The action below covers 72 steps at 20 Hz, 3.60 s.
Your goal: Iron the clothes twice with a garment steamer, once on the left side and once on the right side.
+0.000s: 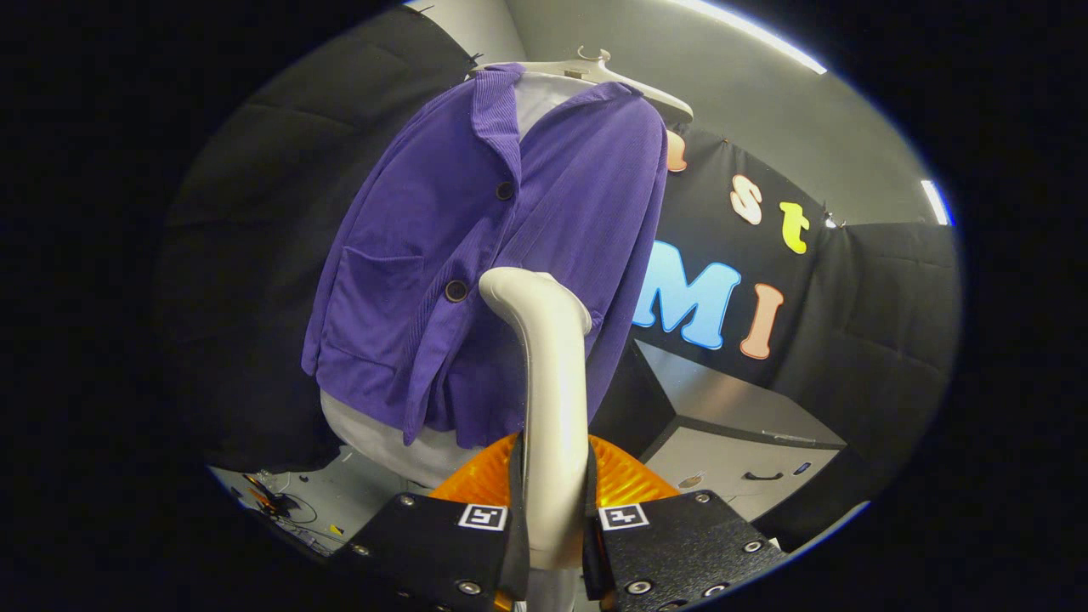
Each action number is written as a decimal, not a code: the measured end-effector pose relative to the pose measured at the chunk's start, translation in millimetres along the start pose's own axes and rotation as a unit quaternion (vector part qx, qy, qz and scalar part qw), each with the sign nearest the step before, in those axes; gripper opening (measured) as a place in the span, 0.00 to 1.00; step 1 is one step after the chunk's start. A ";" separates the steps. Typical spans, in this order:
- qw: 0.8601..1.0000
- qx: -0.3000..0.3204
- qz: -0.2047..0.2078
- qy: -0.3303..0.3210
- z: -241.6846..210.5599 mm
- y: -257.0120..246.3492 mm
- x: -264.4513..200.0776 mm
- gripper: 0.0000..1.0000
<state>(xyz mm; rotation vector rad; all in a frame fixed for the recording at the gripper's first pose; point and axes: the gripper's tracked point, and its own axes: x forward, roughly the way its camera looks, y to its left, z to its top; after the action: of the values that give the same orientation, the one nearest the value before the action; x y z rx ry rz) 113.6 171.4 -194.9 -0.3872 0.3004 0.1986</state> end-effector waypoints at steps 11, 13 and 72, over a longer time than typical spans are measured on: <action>0.991 0.030 0.073 0.106 -84.2 32.5 -32.7 0.25; 0.992 0.045 0.077 0.084 -54.4 23.2 -45.1 0.25; 0.983 -0.022 0.146 0.113 -78.1 86.1 -78.3 0.25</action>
<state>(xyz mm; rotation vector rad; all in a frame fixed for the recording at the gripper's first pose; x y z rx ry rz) -0.3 208.0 -267.8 -0.4089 0.5772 0.4510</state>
